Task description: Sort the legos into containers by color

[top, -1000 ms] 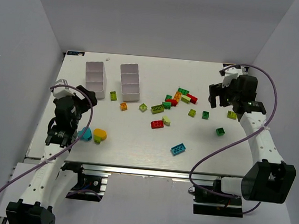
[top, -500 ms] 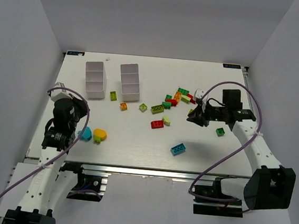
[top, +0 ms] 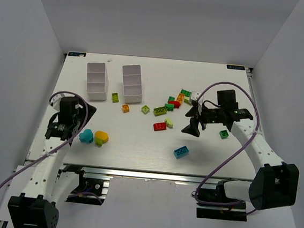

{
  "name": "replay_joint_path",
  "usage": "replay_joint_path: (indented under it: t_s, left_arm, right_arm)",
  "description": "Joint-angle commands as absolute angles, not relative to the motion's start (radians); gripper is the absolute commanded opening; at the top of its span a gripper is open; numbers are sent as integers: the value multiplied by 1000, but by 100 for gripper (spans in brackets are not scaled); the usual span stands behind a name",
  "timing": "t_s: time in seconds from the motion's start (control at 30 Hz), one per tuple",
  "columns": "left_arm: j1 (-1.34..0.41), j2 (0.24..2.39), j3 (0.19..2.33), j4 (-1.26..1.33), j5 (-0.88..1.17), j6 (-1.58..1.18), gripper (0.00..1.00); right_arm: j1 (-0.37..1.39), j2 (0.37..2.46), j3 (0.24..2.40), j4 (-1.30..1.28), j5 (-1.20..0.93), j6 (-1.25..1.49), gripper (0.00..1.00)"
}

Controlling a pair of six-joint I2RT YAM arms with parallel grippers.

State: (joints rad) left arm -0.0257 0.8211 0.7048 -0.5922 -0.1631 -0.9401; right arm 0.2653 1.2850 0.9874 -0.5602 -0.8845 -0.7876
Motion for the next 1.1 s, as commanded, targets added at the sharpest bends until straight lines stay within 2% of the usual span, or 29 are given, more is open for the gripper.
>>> replay_joint_path:
  t_s: [0.0, 0.1, 0.2, 0.33, 0.4, 0.6, 0.87, 1.07]
  left_arm:
    - [61, 879, 758, -658, -94, -1087, 83]
    - [115, 963, 813, -684, -92, -1129, 83]
    - [161, 1081, 894, -722, -133, -1124, 84]
    - [212, 1250, 989, -768, -158, -1010, 86]
    - [213, 1340, 1067, -790, -259, -823, 87]
    - [212, 1480, 1183, -819, -360, -572, 91]
    - [212, 1540, 1134, -595, -292, -352, 89]
    - [213, 1687, 1225, -621, -268, -284, 88]
  right_arm:
    - [272, 1296, 982, -444, -891, -695, 85]
    - [276, 1318, 980, -433, -931, -689, 77]
    - [279, 1353, 997, -430, -948, -689, 73]
    - [278, 1382, 999, -374, -939, -638, 75]
    - [278, 1400, 1005, -341, -927, -623, 77]
    - [278, 1437, 1023, -319, -917, -614, 80]
    - [279, 1492, 1072, -344, -925, -624, 81]
    - [279, 1519, 1106, -374, -919, -652, 81]
